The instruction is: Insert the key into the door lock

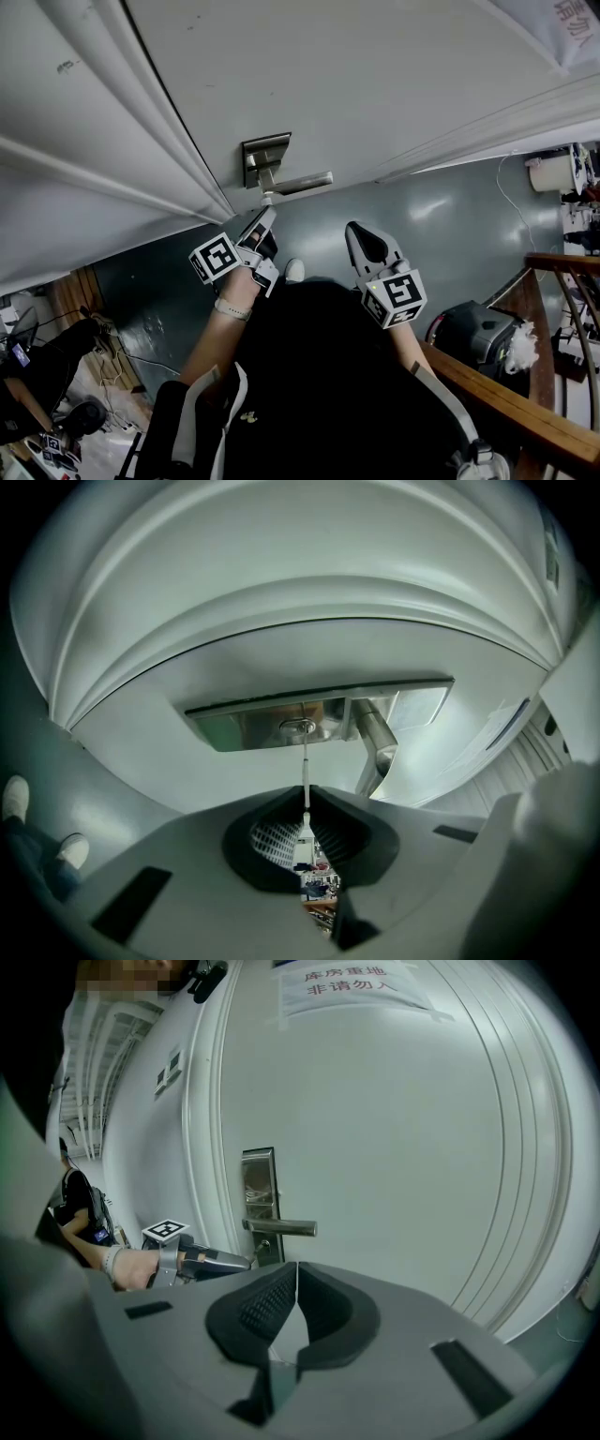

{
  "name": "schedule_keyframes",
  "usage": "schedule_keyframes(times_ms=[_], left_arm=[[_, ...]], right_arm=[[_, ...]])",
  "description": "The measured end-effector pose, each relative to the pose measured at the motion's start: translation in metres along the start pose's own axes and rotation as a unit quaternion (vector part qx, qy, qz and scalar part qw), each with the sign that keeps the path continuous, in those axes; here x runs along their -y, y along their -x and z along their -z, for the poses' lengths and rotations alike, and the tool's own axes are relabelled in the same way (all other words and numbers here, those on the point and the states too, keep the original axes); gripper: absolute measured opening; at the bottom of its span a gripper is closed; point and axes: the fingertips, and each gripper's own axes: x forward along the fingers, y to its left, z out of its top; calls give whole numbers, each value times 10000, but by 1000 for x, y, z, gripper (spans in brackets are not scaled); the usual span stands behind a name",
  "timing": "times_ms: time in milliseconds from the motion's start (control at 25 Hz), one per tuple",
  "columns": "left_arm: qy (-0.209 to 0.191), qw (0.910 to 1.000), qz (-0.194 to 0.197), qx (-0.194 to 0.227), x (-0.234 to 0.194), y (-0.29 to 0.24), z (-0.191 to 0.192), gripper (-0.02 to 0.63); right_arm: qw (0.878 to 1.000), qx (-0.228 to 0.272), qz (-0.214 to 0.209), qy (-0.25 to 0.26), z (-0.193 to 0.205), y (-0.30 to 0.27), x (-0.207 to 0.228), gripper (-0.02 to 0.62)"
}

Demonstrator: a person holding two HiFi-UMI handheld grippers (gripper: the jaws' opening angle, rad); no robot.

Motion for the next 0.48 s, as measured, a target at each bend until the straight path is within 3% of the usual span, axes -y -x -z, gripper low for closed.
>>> schedule_keyframes(times_ms=[480], left_arm=[[-121, 9998, -4, -182, 1, -5, 1, 25]], right_arm=[[10000, -4, -45, -5, 0, -3, -3, 17]])
